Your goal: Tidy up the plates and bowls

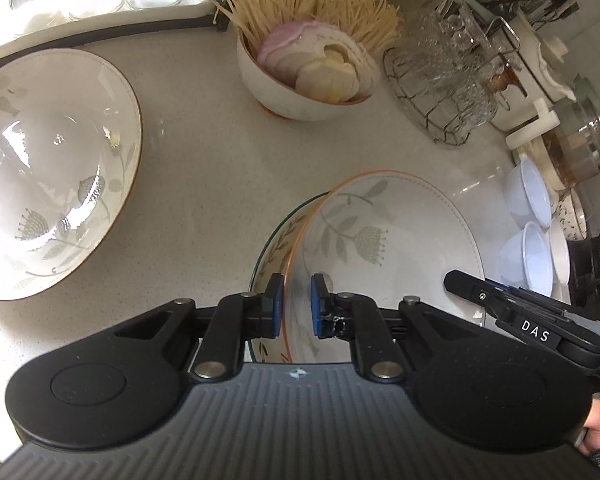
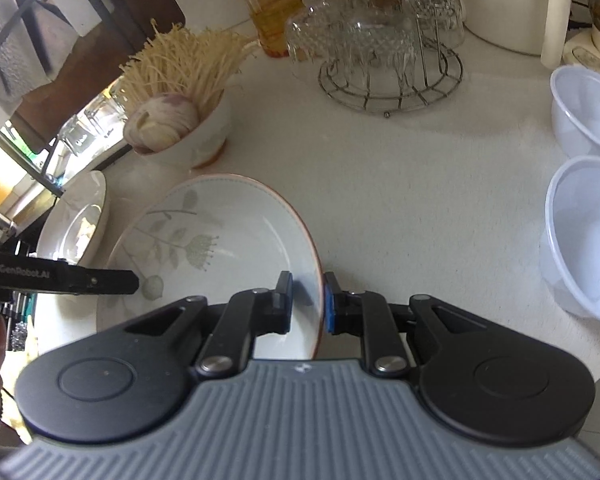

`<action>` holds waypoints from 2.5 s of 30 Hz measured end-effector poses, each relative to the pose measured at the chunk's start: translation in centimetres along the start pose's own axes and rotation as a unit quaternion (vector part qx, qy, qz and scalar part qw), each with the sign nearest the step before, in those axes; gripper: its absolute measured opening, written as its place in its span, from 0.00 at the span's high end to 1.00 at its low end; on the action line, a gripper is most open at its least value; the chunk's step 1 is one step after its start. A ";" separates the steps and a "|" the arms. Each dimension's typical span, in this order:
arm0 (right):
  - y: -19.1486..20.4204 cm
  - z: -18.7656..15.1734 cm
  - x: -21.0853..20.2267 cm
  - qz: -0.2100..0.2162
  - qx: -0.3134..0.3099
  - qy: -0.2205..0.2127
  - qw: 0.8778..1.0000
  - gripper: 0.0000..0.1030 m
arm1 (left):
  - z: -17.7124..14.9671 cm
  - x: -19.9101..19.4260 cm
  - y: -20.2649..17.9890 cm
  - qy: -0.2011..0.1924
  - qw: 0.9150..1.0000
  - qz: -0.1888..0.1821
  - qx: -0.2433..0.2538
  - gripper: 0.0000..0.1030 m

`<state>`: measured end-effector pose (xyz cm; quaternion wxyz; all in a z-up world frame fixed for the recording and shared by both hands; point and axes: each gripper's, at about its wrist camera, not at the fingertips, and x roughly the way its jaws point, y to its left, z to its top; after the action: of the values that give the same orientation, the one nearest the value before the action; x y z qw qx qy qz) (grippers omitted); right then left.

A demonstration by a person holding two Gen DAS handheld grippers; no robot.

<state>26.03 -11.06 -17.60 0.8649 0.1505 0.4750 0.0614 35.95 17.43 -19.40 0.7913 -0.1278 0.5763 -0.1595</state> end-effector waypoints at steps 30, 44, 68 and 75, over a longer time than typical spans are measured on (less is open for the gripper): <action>0.9 -0.2 1.3 -0.004 -0.037 0.008 0.999 0.79 | -0.4 -0.7 1.2 0.028 0.998 -0.035 -0.037 0.62; 1.0 -0.1 -0.3 -0.028 -0.049 -0.007 0.998 0.80 | -2.2 -2.4 0.3 0.001 0.999 -0.004 -0.041 0.59; 4.4 2.7 -14.0 0.035 -0.070 -0.147 0.986 0.80 | -2.5 -16.7 -6.0 -0.188 0.982 0.004 -0.011 0.59; 5.7 1.3 -16.9 0.014 -0.071 -0.184 0.980 0.79 | -4.1 -20.4 -7.6 -0.224 0.974 0.032 0.022 0.59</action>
<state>18.17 -10.17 -1.52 0.9450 0.1039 0.3001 0.0782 25.45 18.56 0.08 0.9076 -0.1244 0.3845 -0.1135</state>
